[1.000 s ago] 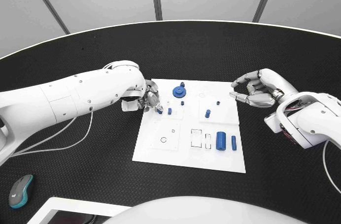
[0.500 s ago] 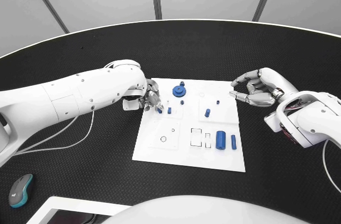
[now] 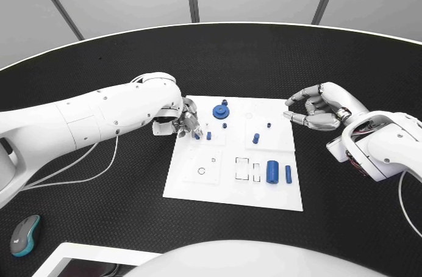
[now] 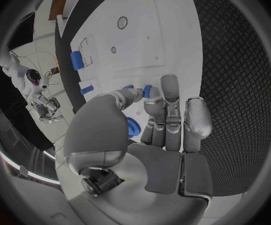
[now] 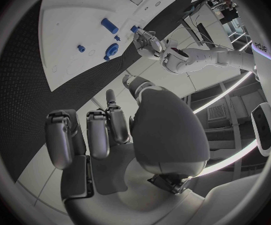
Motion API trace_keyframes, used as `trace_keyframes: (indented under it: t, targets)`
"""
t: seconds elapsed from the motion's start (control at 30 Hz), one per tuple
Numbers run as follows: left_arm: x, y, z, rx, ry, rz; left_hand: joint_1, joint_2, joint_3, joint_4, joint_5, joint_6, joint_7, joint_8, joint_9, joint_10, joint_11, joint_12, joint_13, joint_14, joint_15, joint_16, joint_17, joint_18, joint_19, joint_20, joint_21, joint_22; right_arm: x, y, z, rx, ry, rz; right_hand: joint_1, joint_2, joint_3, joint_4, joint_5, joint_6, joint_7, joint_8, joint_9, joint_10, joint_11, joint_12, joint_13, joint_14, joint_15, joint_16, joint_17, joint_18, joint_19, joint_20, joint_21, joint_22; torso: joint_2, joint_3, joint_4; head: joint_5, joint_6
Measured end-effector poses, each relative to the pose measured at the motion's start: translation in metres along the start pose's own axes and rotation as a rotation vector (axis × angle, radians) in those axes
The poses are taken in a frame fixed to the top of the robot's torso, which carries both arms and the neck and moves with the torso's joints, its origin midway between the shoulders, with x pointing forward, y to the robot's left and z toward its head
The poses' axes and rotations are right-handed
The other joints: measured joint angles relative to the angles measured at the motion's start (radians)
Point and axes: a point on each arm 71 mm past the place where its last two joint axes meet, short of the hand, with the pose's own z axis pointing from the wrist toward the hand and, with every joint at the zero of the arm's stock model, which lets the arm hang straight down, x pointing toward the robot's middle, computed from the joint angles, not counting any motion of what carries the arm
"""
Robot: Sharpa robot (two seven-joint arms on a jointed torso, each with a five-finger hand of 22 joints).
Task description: Assemble the parts on the task board
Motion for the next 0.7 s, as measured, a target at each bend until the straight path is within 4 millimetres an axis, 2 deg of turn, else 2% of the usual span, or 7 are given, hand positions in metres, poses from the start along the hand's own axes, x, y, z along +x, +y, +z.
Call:
trace_keyframes:
  t: [0.4, 0.5, 0.57, 0.7]
  targets:
    - [-0.0011, 0.0006, 0.0019, -0.012, -0.01, -0.011, -0.001, 0.001, 0.0, 0.0, -0.002, 0.007, -0.004, -0.005, -0.003, 0.0, 0.0, 0.0, -0.001, 0.0, 0.0, 0.0, 0.0, 0.0, 0.0, 0.0, 0.0, 0.0, -0.0002, 0.0002, -0.0004, -0.001, -0.001, 0.0, 0.0, 0.0, 0.0, 0.0, 0.0, 0.0, 0.0, 0.0, 0.0, 0.0, 0.0, 0.0, 0.0, 0.0, 0.0, 0.0, 0.0, 0.0, 0.0, 0.0, 0.0, 0.0, -0.001, -0.0001, 0.0008, -0.003, -0.001]
    - [-0.0016, 0.0007, 0.0022, -0.01, -0.012, -0.016, -0.01, 0.01, -0.003, -0.003, -0.003, 0.008, -0.002, -0.005, -0.003, 0.0, 0.0, 0.0, -0.007, 0.0, 0.0, 0.0, 0.0, 0.0, 0.0, 0.0, 0.0, 0.0, -0.0002, 0.0002, -0.0005, -0.001, -0.001, 0.0, 0.0, 0.0, 0.0, 0.0, 0.004, 0.0, 0.0, 0.0, -0.001, 0.0, 0.0, 0.0, 0.0, 0.003, -0.003, -0.004, 0.0, 0.0, 0.0, 0.0, 0.0, 0.0, -0.002, -0.0002, 0.001, -0.004, -0.001]
    - [-0.0018, 0.0011, 0.0025, -0.009, -0.012, -0.021, -0.024, 0.004, -0.011, -0.011, -0.004, 0.006, -0.005, -0.005, -0.001, 0.0, 0.0, 0.0, -0.012, 0.0, 0.0, 0.0, 0.0, 0.0, 0.0, 0.0, 0.0, -0.001, -0.0004, 0.0001, -0.0005, 0.0, -0.002, 0.0, 0.0, 0.0, 0.0, 0.0, 0.004, 0.0, 0.0, 0.0, -0.001, 0.0, 0.0, 0.0, 0.0, 0.003, -0.003, -0.004, 0.0, 0.0, 0.0, 0.0, 0.0, 0.0, -0.002, -0.0002, 0.001, -0.004, 0.0]
    - [-0.002, 0.0021, 0.0027, -0.011, -0.009, -0.025, -0.088, -0.017, 0.023, -0.067, -0.012, 0.012, -0.01, -0.005, 0.006, 0.005, -0.01, 0.0, -0.016, 0.002, -0.005, 0.0, 0.002, 0.0, 0.0, 0.0, 0.0, -0.004, -0.0008, -0.0001, -0.0009, 0.0, -0.004, 0.0, 0.0, 0.0, 0.0, 0.0, 0.004, 0.0, 0.0, 0.0, -0.001, 0.0, 0.0, 0.0, 0.0, 0.003, -0.003, -0.004, 0.0, 0.0, 0.0, 0.0, 0.0, 0.0, -0.002, -0.0002, 0.001, -0.005, 0.001]
